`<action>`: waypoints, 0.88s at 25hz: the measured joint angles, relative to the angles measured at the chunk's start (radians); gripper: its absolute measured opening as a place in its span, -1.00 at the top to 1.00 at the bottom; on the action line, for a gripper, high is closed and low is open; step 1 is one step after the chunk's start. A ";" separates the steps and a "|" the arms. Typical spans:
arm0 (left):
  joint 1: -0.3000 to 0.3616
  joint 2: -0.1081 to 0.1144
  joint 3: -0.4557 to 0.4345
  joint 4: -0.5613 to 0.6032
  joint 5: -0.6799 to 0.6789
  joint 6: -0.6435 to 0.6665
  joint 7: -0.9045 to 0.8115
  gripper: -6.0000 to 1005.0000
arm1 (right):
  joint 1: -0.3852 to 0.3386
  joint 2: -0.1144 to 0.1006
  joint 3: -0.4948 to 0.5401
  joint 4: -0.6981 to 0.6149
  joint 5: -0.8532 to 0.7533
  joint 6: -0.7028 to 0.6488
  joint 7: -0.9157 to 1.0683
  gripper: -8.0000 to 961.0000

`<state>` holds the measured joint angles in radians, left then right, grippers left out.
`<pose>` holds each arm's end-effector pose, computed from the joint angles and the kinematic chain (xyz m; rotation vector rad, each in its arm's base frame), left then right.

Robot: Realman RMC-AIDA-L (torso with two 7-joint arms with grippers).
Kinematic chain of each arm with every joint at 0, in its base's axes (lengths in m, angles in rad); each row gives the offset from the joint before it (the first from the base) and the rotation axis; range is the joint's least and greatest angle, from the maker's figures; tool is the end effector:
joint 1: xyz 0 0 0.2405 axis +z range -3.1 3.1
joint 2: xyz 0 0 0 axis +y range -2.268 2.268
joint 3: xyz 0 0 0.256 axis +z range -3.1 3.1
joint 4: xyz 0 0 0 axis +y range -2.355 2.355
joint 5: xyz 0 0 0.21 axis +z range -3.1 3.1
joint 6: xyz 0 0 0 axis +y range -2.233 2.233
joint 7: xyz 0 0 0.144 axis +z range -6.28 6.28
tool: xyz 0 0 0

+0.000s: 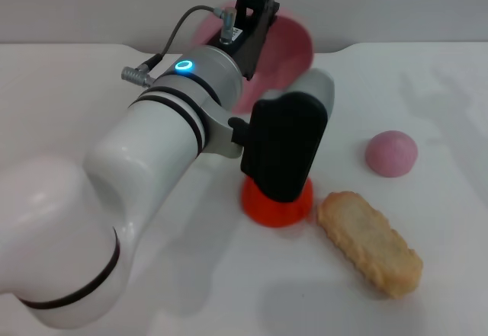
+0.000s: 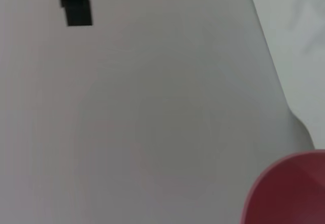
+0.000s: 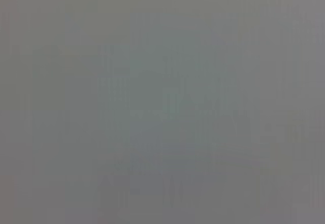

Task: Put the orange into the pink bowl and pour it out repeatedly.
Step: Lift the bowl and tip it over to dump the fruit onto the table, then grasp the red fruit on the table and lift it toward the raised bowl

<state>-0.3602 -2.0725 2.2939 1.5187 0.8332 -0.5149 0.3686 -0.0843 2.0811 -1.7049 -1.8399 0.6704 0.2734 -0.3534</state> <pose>-0.0821 0.3343 -0.0723 -1.7780 1.0292 0.4745 0.1619 0.3254 0.0853 -1.7404 0.6534 0.6662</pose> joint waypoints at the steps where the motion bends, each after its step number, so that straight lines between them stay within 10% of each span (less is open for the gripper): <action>1: -0.002 0.000 0.001 -0.009 0.020 0.000 0.000 0.91 | 0.001 -0.001 0.001 0.000 -0.001 0.002 0.000 -0.39; 13: -0.133 -0.005 -0.040 -0.030 -0.031 -0.261 -0.454 0.91 | 0.022 -0.001 0.021 0.001 0.002 0.072 0.012 -0.42; 22: -0.239 0.002 -0.358 -0.006 -0.691 -0.547 -0.428 0.91 | 0.083 -0.008 0.022 0.011 -0.003 0.190 0.015 -0.44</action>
<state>-0.5989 -2.0707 1.9356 1.5123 0.1418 -1.0619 -0.0598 -0.0014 2.0734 -1.6831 -1.8289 0.6669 0.4636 -0.3383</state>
